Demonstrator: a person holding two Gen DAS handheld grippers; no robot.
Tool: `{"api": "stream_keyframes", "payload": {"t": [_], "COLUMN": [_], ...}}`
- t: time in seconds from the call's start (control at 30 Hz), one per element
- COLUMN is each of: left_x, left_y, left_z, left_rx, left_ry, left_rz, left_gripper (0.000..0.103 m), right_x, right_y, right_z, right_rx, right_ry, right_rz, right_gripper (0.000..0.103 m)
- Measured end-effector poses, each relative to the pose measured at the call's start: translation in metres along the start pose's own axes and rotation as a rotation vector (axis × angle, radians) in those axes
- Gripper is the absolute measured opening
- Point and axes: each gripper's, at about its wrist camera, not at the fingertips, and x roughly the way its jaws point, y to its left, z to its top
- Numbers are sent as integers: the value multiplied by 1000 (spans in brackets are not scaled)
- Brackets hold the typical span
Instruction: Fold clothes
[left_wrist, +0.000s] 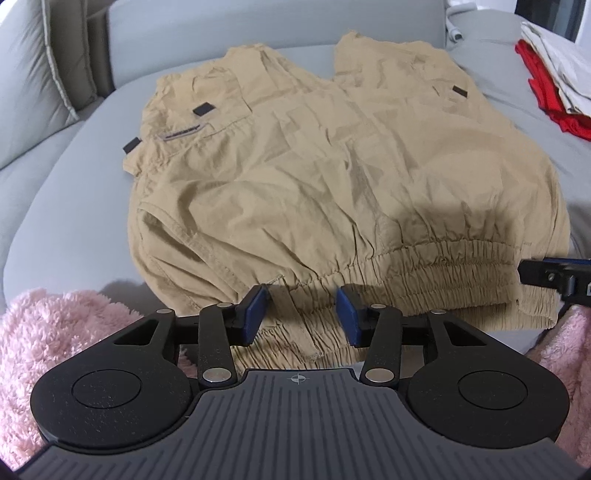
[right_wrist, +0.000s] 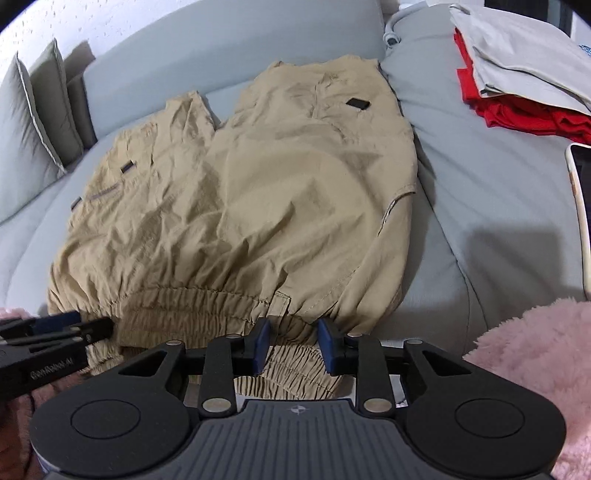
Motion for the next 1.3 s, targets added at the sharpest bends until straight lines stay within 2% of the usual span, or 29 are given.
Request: {"api": "stream_keyframes", "payload": {"t": [0.1,0.5,0.8,0.9,1.03,1.3], "left_x": [-7,-29,-49,-40,-28,-15], "left_y": [-1,0,8,12,20,33], "left_z": [-5,-6,10,7,6,7], "left_rx": [1,13,66,62,20,-49], "left_ry": [-13,-82,-172,-155,-104,-64], "left_rz": [4,-6,-1,18,1,-19], "left_gripper": [50,51,51,51,51,51], "right_x": [-12,-25,-23,-21,-21,-17], "right_y": [-8,-12,-9,-8,-9,-30], "right_z": [-1,-2,1,1,2,14], "right_rx": [53,106,102,98,101,205], "right_ry": [-36,-86,-92,-89,-91,-119], "right_rz": [31,44,46,46,52,89], "right_gripper": [40,43,56,58,62,65]}}
